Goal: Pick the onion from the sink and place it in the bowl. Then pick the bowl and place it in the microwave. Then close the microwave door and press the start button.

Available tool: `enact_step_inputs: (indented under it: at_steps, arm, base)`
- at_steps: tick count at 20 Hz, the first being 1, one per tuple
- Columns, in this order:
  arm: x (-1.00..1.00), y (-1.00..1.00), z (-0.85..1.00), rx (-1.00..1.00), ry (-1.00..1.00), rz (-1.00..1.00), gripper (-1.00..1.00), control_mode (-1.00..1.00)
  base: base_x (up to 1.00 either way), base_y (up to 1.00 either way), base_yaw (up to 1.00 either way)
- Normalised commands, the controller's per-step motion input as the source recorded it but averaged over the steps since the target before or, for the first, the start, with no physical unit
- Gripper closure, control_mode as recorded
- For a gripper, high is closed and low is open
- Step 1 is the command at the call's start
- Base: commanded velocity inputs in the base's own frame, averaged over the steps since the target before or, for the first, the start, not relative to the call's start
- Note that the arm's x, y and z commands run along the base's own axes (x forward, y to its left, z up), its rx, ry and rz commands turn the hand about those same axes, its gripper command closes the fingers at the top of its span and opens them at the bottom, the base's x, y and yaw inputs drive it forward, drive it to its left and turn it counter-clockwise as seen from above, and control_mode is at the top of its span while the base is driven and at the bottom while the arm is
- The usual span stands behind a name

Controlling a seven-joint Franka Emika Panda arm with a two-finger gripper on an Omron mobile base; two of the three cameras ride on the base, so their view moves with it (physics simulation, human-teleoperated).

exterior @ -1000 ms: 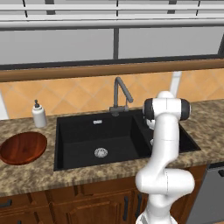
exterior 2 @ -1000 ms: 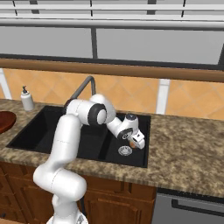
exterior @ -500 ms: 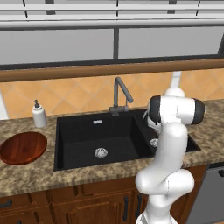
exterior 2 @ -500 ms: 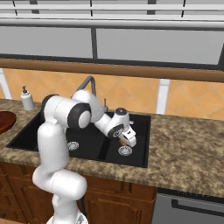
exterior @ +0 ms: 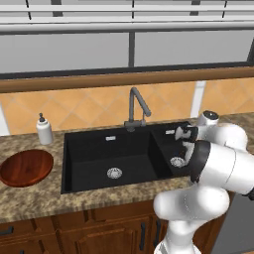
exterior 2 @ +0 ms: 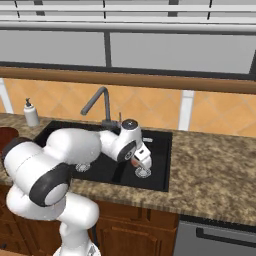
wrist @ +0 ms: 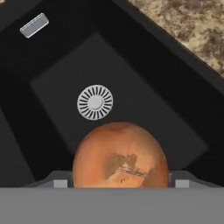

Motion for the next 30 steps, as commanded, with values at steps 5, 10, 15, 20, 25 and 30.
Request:
enact_step_inputs:
  at_steps: [5,10,15,20,25,30]
  arm:
    - [-0.68,0.23,1.00,0.00,0.00,0.00,1.00,-1.00]
    - [-0.31,0.57,0.93,-0.01,0.00,0.03,1.00,-1.00]
    - [-0.01,0.72,0.65,-0.04,0.00,0.16,1.00,-1.00]
    - [-0.10,0.95,0.25,-0.03,0.00,0.23,1.00,-1.00]
    - [0.00,1.00,0.01,0.00,0.00,0.25,1.00,-1.00]
    - [0.03,1.00,0.00,0.00,0.00,0.25,1.00,-1.00]
  base:
    - [0.00,0.00,0.00]
    - [0.00,0.00,0.00]
    - [0.00,0.00,0.00]
    - [0.00,0.00,0.00]
    - [0.00,0.00,0.00]
    - [0.00,0.00,0.00]
